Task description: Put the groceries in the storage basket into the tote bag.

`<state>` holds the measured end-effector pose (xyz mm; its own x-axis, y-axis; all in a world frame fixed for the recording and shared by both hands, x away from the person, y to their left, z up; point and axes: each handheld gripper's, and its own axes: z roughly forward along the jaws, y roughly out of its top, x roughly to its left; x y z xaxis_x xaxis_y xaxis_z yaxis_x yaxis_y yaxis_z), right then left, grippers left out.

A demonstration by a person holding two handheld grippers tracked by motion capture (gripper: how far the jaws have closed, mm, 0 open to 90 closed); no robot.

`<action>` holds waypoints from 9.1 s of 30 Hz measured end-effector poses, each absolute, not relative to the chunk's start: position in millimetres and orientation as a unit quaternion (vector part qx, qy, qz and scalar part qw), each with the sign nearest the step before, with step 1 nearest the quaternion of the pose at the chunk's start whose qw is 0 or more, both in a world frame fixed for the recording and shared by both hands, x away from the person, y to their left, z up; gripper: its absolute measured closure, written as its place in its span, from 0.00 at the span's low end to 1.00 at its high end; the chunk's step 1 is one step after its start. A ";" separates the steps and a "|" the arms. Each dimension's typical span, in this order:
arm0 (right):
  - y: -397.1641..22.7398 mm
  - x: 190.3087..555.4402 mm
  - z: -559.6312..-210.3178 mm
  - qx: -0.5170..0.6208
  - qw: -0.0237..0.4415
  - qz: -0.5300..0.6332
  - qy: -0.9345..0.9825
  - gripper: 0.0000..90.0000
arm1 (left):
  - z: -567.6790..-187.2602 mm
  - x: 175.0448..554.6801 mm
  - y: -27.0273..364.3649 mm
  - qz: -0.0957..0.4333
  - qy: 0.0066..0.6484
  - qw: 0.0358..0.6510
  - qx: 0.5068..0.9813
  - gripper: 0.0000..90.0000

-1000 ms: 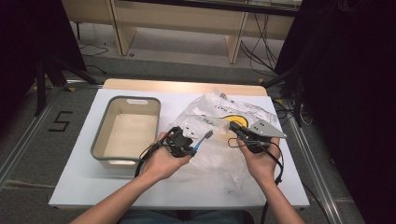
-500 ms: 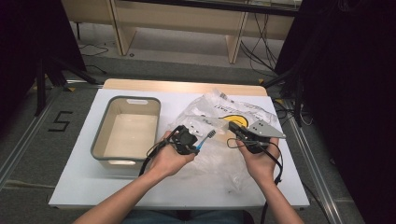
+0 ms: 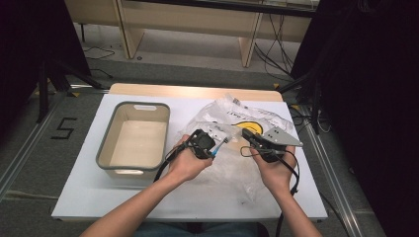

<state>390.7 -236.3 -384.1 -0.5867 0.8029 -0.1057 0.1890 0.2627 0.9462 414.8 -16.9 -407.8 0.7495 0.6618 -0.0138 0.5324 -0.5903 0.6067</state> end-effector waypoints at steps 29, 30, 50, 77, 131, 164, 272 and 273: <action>-233.5 391.0 -386.8 0.336 0.298 0.502 0.739 1.00 | -416.6 435.0 -36.3 0.135 0.340 0.276 0.889 0.90; -233.4 391.3 -387.2 0.336 0.299 0.502 0.739 1.00 | -417.8 435.1 -37.5 0.136 0.340 0.277 0.888 0.90; -234.9 392.2 -387.6 0.338 0.298 0.502 0.738 1.00 | -428.0 437.5 -51.7 0.180 0.304 0.305 0.884 0.90; -236.1 392.0 -387.3 0.339 0.299 0.502 0.738 1.00 | -446.8 435.4 -58.7 0.231 0.219 0.303 0.898 0.69; -232.0 383.7 -459.3 0.329 0.082 0.347 0.875 0.76 | -424.7 381.1 45.0 0.193 0.302 0.381 0.852 0.57; -331.3 383.2 -438.0 0.534 0.199 0.328 0.754 0.49 | -436.1 378.1 44.4 0.185 0.302 0.375 0.857 0.51; -337.4 364.1 -455.3 0.504 0.125 0.176 0.837 1.00 | -470.4 388.8 36.4 0.127 0.372 0.228 0.891 0.99; -338.1 364.9 -455.2 0.501 0.130 0.174 0.838 1.00 | -470.4 388.8 36.4 0.127 0.372 0.228 0.891 0.99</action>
<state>364.9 -338.1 -455.2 -0.4651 0.8842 -0.0438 0.7938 0.4385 0.4215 388.8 36.4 -470.4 0.6911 0.7205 0.0571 0.6045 -0.6195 0.5009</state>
